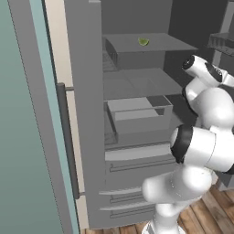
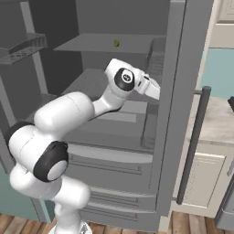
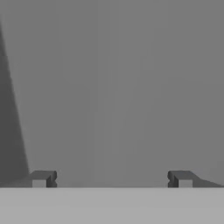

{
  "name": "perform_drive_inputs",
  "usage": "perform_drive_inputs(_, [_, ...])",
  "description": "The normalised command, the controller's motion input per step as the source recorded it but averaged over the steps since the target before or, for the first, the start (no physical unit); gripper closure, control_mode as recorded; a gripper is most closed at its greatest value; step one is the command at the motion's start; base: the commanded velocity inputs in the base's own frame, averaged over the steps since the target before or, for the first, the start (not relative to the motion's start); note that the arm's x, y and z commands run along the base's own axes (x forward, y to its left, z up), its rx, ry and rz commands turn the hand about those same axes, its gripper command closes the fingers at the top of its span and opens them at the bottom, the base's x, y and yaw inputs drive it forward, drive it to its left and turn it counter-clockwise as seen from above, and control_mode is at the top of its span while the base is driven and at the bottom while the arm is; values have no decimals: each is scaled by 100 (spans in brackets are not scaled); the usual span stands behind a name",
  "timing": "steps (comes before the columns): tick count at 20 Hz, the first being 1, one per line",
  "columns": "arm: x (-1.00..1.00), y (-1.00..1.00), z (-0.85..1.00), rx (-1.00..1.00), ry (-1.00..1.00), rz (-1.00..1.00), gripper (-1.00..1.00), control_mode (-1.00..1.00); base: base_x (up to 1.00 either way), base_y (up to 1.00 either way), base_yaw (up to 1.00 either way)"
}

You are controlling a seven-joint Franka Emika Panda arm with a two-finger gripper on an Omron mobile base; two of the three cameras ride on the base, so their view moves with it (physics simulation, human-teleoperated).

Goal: There is a bowl on the dining counter. Grab a lemon wedge from the fridge and place it in the bowl. Then get the liquor bottle and glass cup from the cabinet and place them next to the bowl.

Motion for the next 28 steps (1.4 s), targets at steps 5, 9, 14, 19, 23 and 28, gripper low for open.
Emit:
perform_drive_inputs(5, [0, -82, 0, 0, -1, -12, -100, -100, 0, 0, 0])
perform_drive_inputs(9, [-31, -24, 0, 0, -8, -5, -100, -100, 0, 0, 0])
perform_drive_inputs(14, [-78, 38, 7, 0, -14, 0, -100, -100, 0, 0, 0])
perform_drive_inputs(19, [-81, 95, 15, 0, -10, 12, -100, -100, 0, 0, 0])
perform_drive_inputs(23, [-58, 100, 23, 0, 0, 22, -100, -100, 0, 0, 0])
perform_drive_inputs(28, [-43, 89, 38, 2, 0, 29, -100, -100, 0, 0, 0])
